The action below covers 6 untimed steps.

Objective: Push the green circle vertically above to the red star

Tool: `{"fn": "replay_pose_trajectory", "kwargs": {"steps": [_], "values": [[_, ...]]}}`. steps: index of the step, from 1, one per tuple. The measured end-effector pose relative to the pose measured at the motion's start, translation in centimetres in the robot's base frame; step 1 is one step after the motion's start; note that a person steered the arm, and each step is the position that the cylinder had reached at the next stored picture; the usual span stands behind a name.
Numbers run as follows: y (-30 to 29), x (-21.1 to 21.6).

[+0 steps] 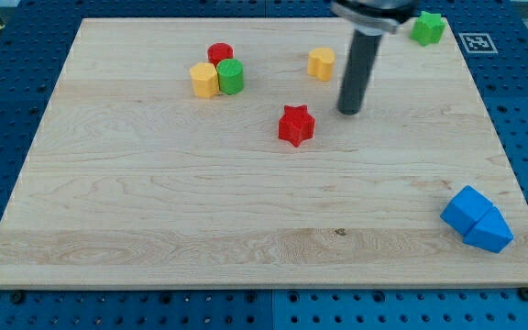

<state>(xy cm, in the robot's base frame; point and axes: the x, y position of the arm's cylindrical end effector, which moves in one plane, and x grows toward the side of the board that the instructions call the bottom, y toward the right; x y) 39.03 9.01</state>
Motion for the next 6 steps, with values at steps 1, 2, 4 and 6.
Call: {"fn": "replay_pose_trajectory", "kwargs": {"steps": [1,2,4,6], "values": [[-3.7,0.3],[-6.3,0.1],[-10.7,-0.9],[-16.8,-2.4]]}}
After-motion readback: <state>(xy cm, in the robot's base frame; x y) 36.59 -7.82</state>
